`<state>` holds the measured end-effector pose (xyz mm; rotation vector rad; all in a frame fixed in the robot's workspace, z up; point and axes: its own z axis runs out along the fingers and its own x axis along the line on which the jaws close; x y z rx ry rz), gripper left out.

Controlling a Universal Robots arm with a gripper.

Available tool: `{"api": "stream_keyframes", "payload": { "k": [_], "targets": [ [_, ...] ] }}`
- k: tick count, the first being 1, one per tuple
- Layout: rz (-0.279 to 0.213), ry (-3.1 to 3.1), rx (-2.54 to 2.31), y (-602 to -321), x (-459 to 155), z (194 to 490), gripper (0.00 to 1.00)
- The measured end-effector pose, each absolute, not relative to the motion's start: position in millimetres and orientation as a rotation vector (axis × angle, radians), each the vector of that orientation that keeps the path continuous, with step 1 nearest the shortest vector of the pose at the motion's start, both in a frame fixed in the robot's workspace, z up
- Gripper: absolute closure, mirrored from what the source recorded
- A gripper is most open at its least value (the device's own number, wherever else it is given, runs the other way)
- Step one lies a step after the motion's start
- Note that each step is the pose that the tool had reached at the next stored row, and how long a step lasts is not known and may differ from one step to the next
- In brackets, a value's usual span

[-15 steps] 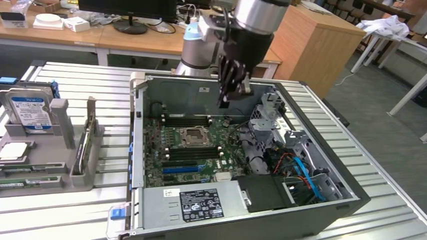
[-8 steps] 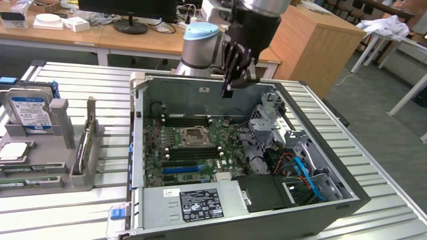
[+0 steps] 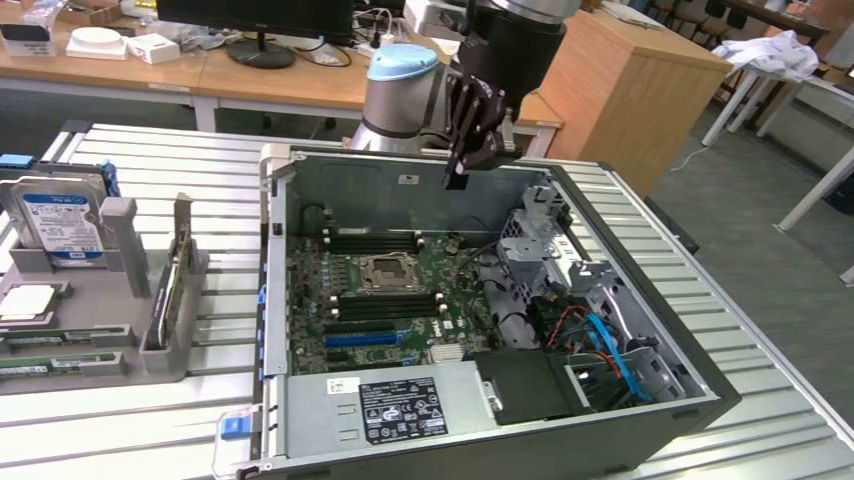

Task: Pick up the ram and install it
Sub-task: 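Press down the ram until it locks into place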

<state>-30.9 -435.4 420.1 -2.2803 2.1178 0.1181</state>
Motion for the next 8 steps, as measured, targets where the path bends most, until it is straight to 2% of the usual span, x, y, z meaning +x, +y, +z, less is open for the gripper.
{"api": "stream_keyframes", "payload": {
  "k": [8],
  "targets": [
    [0.118,2.118,-2.28,-435.4,-30.9,407.3,0.9]
  ]
}}
